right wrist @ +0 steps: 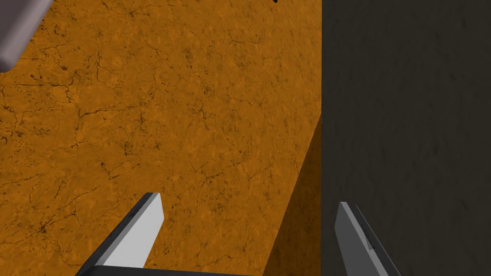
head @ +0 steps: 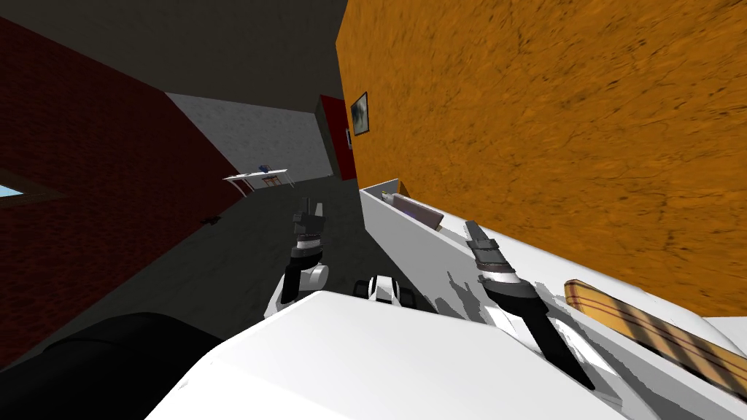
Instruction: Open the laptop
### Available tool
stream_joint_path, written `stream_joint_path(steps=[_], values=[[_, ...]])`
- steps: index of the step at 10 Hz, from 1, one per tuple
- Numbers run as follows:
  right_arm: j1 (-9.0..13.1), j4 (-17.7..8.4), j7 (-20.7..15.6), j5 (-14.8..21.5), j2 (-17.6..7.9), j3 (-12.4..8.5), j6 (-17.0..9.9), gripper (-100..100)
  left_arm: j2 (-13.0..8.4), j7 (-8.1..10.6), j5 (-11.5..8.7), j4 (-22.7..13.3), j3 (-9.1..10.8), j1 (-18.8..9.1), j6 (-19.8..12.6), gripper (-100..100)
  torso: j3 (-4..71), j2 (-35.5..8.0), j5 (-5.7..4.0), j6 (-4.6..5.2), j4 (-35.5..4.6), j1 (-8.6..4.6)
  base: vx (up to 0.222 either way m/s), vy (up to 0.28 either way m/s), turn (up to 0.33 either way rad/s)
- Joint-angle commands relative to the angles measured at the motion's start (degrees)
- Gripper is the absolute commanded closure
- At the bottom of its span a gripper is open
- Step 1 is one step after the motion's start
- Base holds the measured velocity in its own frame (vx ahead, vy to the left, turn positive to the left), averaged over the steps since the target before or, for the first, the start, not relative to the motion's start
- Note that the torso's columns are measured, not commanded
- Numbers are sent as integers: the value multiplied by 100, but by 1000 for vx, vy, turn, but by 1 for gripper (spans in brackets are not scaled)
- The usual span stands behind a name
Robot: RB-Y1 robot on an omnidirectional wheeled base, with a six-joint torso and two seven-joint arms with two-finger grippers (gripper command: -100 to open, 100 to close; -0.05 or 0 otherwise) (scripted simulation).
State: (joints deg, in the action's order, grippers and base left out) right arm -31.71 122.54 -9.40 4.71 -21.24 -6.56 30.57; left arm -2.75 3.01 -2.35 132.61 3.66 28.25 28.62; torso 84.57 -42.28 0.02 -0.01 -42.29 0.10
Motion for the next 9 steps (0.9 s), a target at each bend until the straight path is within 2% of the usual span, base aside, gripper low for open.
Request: stream_joint_path(steps=[1,2,3,5,6,8,9], values=[[-47,-168,-107,252,-412,-99,31,-100,0,0,0,0,0,0,0,0,1,-1,-2,2,0,-12,7,81,58],[-65,-293,-178,420,-581,-156,55,-100,0,0,0,0,0,0,0,0,-1,-4,-3,0,-1,-11,14,105,64],[-65,-293,-178,420,-669,-156,55,-100,0,0,0,0,0,0,0,0,0,-1,-1,0,0,-5,18,74,16],[-100,-550,-329,767,-1045,-270,105,-100,0,0,0,0,0,0,0,0,1,0,-4,1,1,-12,17,95,57],[-100,-550,-329,767,-1150,-270,105,-100,0,0,0,0,0,0,0,0,0,-1,0,0,0,-2,14,80,19],[-135,-819,-496,1123,-1529,-378,150,-100,0,0,0,0,0,0,0,0,-1,-3,-4,1,0,-15,20,92,51],[-135,-819,-496,1123,-1645,-378,150,-100,0,0,0,0,0,0,0,0,2,3,-1,0,1,-3,31,79,22]])
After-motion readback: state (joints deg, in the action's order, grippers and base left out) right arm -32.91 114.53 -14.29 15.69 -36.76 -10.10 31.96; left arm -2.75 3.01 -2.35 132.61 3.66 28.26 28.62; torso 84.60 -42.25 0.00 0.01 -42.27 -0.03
